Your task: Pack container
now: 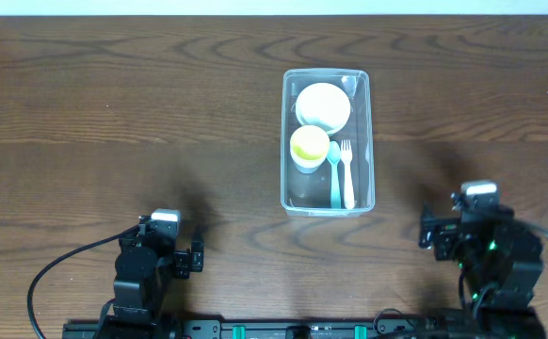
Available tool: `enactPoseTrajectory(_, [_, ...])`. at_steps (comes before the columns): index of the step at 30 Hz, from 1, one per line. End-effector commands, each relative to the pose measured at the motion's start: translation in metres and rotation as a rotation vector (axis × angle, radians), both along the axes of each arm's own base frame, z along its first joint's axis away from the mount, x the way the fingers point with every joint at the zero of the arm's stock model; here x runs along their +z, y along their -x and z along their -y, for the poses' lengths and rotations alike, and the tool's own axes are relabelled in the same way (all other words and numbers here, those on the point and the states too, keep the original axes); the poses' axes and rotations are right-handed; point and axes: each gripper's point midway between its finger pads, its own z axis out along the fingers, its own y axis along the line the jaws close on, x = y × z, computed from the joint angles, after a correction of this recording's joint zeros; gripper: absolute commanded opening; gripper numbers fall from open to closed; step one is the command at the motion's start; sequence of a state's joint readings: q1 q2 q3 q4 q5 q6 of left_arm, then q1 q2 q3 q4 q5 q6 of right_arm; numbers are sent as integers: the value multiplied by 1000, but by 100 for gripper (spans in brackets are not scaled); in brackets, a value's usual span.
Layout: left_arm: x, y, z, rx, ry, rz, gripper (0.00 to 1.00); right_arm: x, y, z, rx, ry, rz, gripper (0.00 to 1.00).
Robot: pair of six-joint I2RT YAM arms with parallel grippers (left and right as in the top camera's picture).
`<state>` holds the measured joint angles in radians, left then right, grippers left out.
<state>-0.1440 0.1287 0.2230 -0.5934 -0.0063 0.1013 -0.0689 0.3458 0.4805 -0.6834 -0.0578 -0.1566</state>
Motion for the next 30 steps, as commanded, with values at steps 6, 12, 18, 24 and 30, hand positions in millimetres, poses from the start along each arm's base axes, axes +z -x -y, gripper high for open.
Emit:
enactPoseTrajectory(6, [1,-1,-1,9,10,8,98,-38,10,-3,21,15,42,99])
enactPoseTrajectory(12, [1,-1,-1,9,10,8,98,-53,10,-3,20,17,66,99])
enactPoseTrajectory(18, [1,-1,-1,9,10,8,98,-65,9,-3,15,8,79,99])
enactPoseTrajectory(24, [1,-1,-1,9,10,8,98,-68,7,-3,9,0,79,99])
enactPoseTrajectory(30, [1,-1,-1,9,10,8,98,-68,8,-3,9,0,77,99])
